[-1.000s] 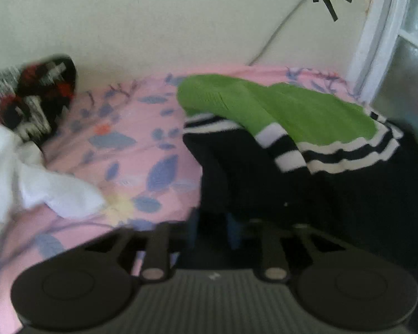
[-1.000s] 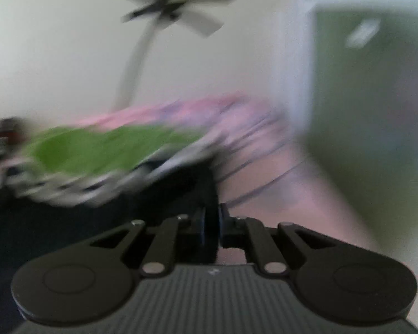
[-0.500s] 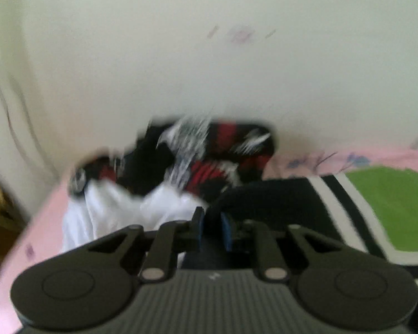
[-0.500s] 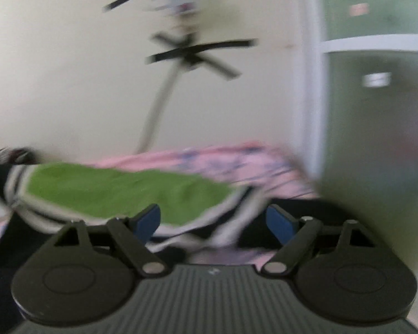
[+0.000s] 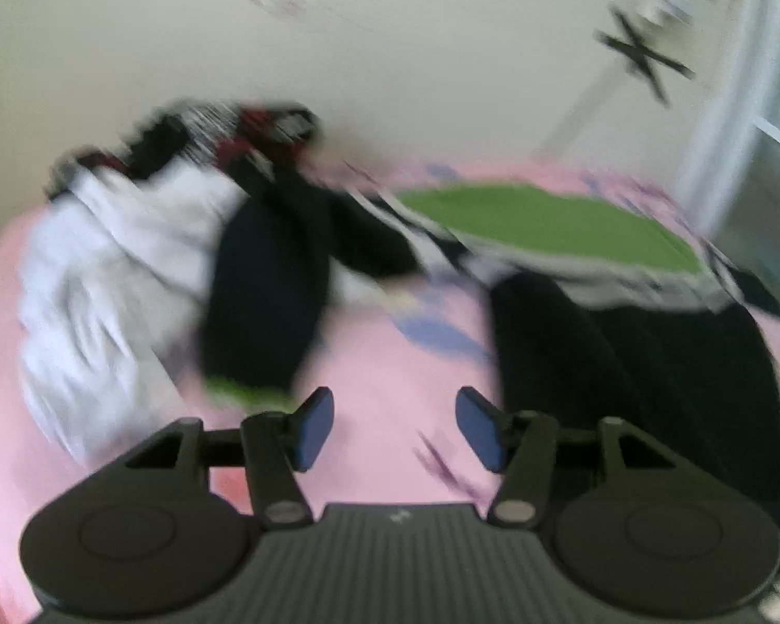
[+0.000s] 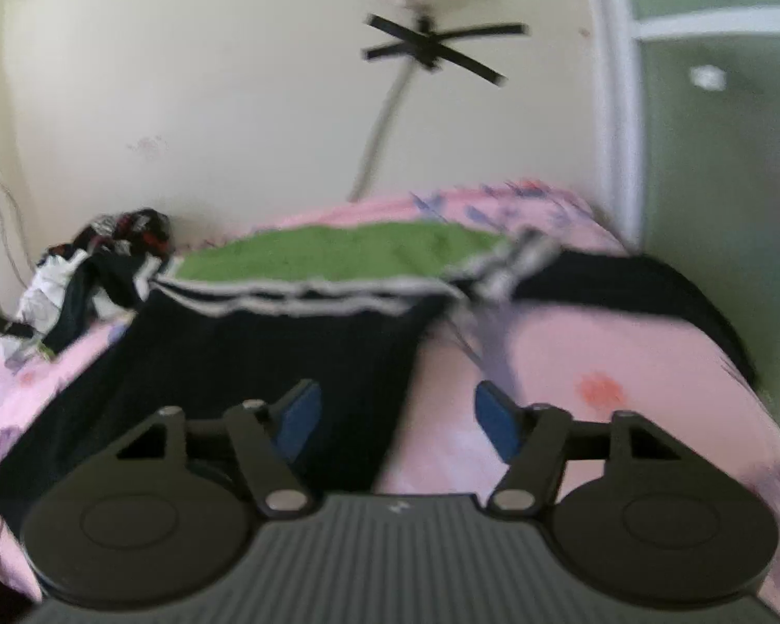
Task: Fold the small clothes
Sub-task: 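Lay the sweater flat on the bed and open both tools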
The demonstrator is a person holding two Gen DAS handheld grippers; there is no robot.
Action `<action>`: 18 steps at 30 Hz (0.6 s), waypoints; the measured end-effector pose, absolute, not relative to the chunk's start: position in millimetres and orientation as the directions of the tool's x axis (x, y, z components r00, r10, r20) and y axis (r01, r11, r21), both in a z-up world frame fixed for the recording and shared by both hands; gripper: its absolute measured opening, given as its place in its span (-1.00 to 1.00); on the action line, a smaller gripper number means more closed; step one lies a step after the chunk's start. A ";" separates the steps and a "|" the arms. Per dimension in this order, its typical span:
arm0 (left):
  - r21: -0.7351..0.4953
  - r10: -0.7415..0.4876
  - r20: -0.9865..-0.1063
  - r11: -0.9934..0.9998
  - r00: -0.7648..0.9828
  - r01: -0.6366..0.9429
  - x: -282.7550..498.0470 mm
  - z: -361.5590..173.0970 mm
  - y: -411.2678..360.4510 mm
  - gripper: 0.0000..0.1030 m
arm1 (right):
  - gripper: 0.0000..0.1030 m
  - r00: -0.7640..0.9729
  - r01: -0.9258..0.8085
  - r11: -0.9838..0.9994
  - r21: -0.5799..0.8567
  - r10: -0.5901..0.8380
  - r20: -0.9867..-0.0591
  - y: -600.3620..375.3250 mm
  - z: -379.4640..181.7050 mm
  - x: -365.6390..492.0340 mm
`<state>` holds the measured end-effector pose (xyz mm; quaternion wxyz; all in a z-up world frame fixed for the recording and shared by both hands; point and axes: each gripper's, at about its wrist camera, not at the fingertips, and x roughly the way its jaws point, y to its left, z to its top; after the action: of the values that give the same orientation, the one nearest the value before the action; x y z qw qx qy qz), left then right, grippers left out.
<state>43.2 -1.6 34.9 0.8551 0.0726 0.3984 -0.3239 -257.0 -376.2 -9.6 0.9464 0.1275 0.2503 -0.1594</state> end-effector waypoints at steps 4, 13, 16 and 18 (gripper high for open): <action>-0.176 -0.531 -0.766 0.716 0.363 0.676 9.4 17.0 -6.6 0.04 | -0.10 0.762 0.517 0.847 0.122 -0.391 -0.517 -386.1 4.1 -327.2; -0.184 -0.544 -0.769 0.690 0.335 0.700 -12.0 8.1 -12.2 0.18 | 0.16 0.800 0.524 0.819 0.235 -0.378 -0.467 -365.4 27.9 -408.2; -0.186 -0.546 -0.777 0.675 0.313 0.714 -21.0 2.4 -18.1 0.18 | 0.26 0.833 0.413 0.859 0.302 -0.223 -0.506 -343.2 -0.7 -381.0; -0.175 -0.539 -0.788 0.661 0.298 0.730 -31.3 -2.1 -21.4 0.21 | 0.26 0.834 0.355 0.883 0.307 -0.151 -0.531 -325.3 -19.3 -359.7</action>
<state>-31.3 -21.4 -2.1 0.7984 0.1089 0.4392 -0.3973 -359.7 -325.3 -19.3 0.9364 0.2005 0.2544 -0.1352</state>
